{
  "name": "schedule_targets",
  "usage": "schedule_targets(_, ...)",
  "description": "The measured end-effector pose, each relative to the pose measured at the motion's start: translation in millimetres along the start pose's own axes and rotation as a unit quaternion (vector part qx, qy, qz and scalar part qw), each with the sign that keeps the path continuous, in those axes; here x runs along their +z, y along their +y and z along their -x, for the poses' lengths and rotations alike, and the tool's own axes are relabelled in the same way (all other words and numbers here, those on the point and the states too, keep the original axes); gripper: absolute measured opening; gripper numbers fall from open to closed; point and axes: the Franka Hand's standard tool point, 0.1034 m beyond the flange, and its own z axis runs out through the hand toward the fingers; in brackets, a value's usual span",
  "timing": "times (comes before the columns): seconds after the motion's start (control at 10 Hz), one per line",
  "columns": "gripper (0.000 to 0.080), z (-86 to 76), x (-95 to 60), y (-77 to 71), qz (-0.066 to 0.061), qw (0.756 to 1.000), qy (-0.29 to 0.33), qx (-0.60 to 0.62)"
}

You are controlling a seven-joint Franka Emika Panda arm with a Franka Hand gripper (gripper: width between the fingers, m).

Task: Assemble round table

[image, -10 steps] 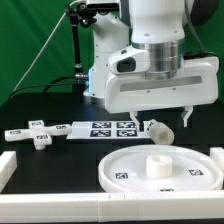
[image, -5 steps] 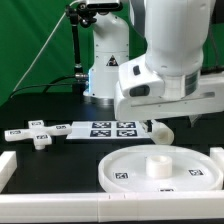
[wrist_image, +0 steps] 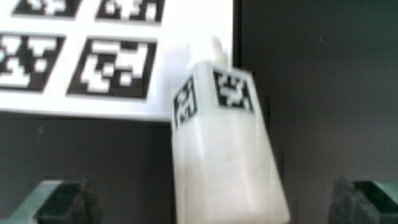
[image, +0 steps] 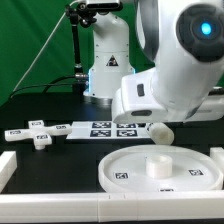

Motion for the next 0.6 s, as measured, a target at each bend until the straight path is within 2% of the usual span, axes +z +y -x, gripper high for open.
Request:
schedule_targets(0.1,0.0649,-4.2,1.0,-0.3,0.0,1.0,-0.028,-0.001)
schedule_targets(0.2,0.0649,-9.6,1.2,-3.9,-0.01,1.0,-0.025,-0.001)
schedule_targets(0.4,0.0649,-10.7,4.3,-8.7,-0.011,1.0,-0.022,-0.003)
schedule_targets(0.6,0.0649,-18.4,17.3,-7.5,-0.011,1.0,-0.019,-0.002)
